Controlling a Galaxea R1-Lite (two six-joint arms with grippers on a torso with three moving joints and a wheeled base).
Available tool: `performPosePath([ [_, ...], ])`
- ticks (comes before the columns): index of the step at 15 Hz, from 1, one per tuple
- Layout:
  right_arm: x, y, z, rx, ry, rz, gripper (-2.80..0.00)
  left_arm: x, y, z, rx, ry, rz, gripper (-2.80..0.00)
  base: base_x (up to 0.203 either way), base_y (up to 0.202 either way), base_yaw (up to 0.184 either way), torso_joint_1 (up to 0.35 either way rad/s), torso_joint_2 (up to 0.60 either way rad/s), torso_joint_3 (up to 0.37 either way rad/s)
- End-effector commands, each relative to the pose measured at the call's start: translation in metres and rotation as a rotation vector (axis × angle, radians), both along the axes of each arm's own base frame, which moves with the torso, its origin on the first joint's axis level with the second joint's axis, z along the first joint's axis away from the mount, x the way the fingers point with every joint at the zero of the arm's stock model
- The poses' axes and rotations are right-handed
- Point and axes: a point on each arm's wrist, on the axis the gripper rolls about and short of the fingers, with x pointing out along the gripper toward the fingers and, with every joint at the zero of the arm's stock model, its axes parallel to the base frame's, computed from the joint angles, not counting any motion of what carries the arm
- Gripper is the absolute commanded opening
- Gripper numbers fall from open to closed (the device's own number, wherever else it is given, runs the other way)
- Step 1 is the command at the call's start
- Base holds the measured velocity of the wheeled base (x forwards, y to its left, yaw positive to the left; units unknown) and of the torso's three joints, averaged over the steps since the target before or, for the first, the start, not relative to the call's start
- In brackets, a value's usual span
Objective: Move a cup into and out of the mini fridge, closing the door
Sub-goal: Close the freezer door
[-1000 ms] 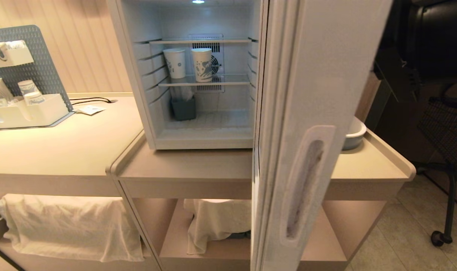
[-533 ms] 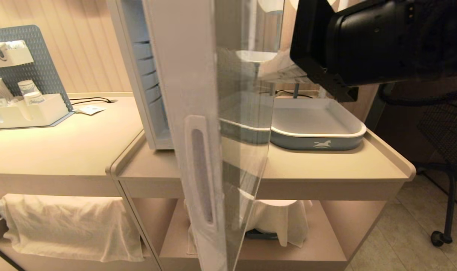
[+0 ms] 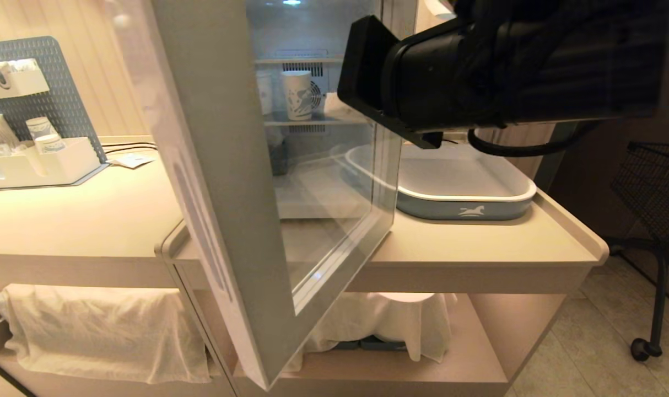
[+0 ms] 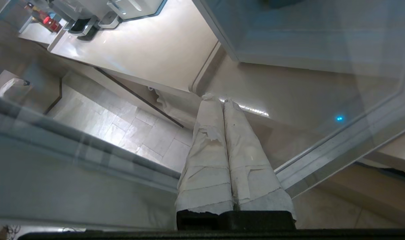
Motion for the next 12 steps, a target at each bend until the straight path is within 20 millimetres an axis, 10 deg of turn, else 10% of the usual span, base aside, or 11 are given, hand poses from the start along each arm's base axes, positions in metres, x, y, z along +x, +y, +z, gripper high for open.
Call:
performPosePath([
  [1, 0.012, 0.016, -0.018, -0.034, 0.02, -0.002, -2.8, 0.0, 0.0, 0.0, 0.0, 0.0, 0.0, -2.8, 0.0, 0.0, 0.0, 0.0, 0.0, 0.0],
  [12, 0.059, 0.048, -0.067, -0.141, -0.038, -0.19, -2.8, 0.0, 0.0, 0.0, 0.0, 0.0, 0.0, -2.8, 0.0, 0.0, 0.0, 0.0, 0.0, 0.0],
])
